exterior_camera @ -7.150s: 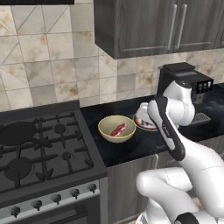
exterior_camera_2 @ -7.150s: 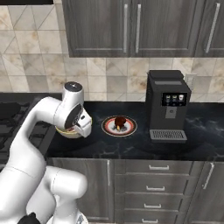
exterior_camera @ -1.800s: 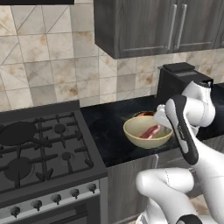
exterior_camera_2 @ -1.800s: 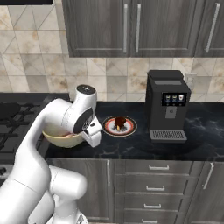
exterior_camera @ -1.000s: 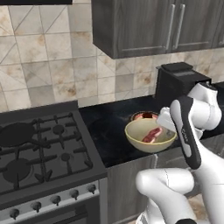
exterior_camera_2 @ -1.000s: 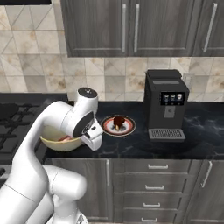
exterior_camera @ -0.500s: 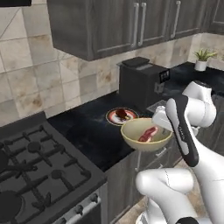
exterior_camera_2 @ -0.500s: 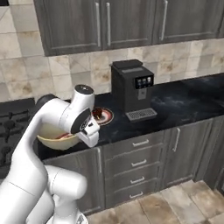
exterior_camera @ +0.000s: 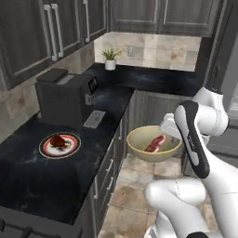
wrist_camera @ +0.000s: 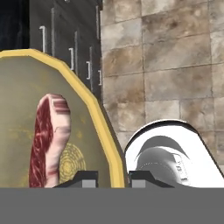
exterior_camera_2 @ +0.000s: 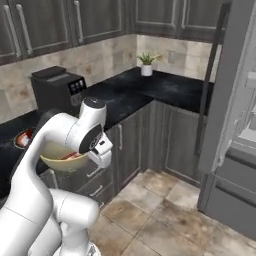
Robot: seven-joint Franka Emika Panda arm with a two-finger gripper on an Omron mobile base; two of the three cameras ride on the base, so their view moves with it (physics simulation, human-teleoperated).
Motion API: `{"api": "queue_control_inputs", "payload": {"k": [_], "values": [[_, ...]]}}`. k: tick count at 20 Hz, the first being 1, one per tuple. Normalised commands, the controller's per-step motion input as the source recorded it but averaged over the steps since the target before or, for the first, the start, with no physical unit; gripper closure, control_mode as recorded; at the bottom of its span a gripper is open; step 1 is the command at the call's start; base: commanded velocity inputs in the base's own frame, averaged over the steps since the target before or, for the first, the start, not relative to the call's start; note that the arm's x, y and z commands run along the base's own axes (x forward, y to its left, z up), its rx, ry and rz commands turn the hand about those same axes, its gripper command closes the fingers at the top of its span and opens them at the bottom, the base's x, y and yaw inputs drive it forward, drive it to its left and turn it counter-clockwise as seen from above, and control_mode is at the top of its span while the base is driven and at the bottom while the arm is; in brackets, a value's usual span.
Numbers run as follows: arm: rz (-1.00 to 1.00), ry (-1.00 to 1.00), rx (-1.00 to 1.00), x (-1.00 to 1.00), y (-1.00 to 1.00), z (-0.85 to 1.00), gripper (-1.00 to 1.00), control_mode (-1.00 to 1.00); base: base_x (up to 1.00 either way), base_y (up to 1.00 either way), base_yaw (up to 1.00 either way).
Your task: Place one of the steaks on the plate and the other in the bowl. Then place the bowl in the fridge.
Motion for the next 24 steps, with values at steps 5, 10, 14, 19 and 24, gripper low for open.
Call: {"api": "queue_control_inputs", "payload": {"k": [5,10,14,19,24], "values": [[0.00,0.00,0.00,0.00,0.00,0.00,1.00,1.00,-0.07,-0.13,-0.74],[0.00,0.00,0.00,0.00,0.00,0.00,1.00,1.00,0.00,-0.39,-0.70],[0.00,0.00,0.00,0.00,0.00,0.00,1.00,1.00,0.17,-0.58,-0.54],[0.00,0.00,0.00,0.00,0.00,0.00,1.00,1.00,0.40,-0.66,-0.21],[0.00,0.00,0.00,0.00,0.00,0.00,1.00,1.00,0.36,-0.48,-0.01]]}}
